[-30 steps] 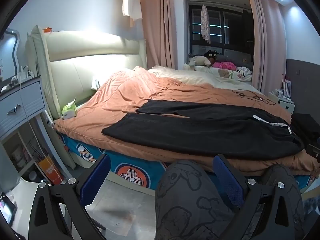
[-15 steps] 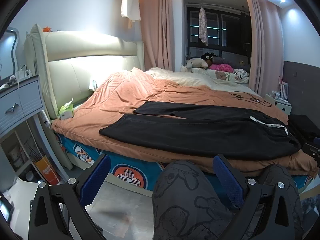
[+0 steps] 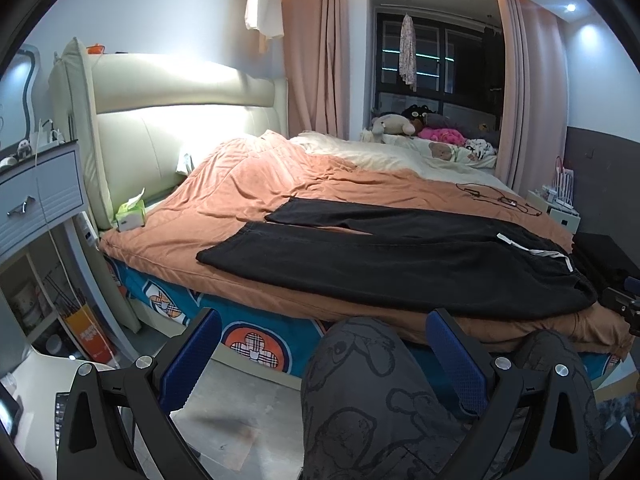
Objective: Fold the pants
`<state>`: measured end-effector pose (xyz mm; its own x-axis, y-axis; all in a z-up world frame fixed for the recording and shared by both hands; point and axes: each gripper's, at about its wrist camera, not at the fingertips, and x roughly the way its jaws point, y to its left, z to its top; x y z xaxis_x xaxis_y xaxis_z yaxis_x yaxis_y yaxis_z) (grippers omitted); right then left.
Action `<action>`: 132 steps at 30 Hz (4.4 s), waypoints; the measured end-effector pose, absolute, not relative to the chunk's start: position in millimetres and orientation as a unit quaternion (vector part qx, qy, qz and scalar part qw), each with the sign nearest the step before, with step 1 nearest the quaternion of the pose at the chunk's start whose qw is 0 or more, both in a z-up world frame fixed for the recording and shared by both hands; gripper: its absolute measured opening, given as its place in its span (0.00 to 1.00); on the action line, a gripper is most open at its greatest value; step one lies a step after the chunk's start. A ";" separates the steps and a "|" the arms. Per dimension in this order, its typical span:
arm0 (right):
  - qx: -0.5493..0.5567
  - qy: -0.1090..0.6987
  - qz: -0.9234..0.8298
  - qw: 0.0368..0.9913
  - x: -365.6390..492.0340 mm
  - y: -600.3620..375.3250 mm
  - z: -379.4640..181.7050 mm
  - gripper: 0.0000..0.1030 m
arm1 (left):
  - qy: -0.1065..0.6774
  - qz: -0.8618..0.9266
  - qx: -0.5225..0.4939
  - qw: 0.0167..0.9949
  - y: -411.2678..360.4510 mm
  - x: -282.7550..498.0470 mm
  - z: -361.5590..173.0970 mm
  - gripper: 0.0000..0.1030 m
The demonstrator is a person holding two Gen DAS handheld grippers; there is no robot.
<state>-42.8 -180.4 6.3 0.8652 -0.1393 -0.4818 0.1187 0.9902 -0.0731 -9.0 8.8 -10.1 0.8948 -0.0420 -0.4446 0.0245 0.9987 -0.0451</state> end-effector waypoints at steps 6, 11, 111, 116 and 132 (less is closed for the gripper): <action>-0.018 0.253 -0.072 0.965 -42.1 -181.9 7.3 1.00 | 0.228 -0.019 -0.021 0.973 7.8 -9.8 -9.3 0.99; -0.017 0.251 -0.071 0.965 -43.6 -181.9 7.4 1.00 | 0.228 -0.020 -0.020 0.973 6.3 -10.8 -8.8 0.99; 0.131 0.357 -0.299 0.875 110.4 -296.7 -19.9 1.00 | 0.418 0.087 -0.199 0.882 101.9 277.7 -118.7 0.84; 0.143 0.364 -0.319 0.863 120.6 -302.2 -25.4 1.00 | 0.436 0.096 -0.203 0.871 105.3 289.4 -130.2 0.63; 0.178 0.375 -0.315 0.854 124.8 -345.7 -50.7 0.97 | 0.433 0.128 -0.210 0.867 119.9 310.4 -135.4 0.40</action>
<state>124.8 -345.7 -50.7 0.5207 -0.4037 -0.7523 0.6703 0.7390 0.0674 310.4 119.9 -135.4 0.5925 0.0402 -0.8046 -0.4031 0.8795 -0.2528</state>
